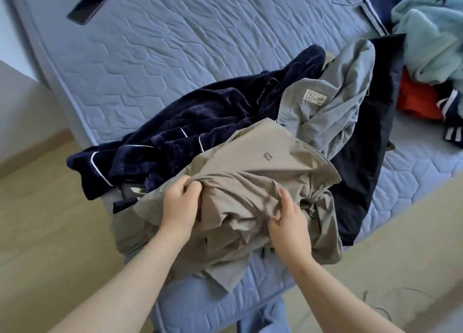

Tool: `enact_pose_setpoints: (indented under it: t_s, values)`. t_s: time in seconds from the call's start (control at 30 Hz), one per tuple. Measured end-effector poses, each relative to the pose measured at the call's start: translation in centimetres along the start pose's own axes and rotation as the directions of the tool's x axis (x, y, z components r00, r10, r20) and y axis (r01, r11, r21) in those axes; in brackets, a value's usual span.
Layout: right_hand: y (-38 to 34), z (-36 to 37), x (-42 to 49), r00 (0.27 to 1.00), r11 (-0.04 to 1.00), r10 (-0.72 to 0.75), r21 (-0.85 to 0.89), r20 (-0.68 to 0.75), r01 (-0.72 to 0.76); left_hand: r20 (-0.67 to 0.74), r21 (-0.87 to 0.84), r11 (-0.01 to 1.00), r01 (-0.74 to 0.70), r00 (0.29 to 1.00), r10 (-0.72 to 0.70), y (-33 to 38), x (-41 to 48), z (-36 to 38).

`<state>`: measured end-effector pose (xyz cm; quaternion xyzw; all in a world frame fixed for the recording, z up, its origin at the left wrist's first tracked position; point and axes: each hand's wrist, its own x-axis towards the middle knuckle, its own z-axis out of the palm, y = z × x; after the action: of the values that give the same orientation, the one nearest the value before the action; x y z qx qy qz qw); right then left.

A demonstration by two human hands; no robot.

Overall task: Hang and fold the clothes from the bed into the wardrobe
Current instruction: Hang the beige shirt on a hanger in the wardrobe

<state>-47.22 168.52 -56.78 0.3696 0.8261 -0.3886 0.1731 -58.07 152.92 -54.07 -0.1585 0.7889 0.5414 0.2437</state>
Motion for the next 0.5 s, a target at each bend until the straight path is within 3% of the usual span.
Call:
enact_pose_setpoints:
  t_s: [0.1,0.23,0.37,0.43,0.5]
  values:
    - [-1.8,0.7,-0.1,0.998,0.979,-0.027,-0.201,0.064,0.04,-0.014,-0.175,0.985,-0.008,1.0,0.006,2.3,-0.2,-2.9]
    - [-4.4,2.1,0.9,0.982,0.933,-0.035,-0.346,0.187,0.099,0.22,-0.457,0.88,0.129,0.975,-0.029,3.9,0.0,-5.7]
    - [-6.0,3.6,1.4,0.985,0.999,-0.002,-0.042,0.17,0.009,0.153,-0.621,0.755,0.21,0.977,-0.146,2.6,1.5,-6.1]
    - [-6.6,3.3,1.3,0.988,0.993,0.042,0.102,0.149,-0.057,0.089,-0.499,0.829,0.251,0.967,-0.24,1.1,2.3,-6.2]
    - [-7.3,2.7,0.9,0.99,0.961,0.069,0.259,0.119,-0.099,0.093,-0.12,0.959,0.257,0.965,-0.246,-0.2,2.2,-5.9]
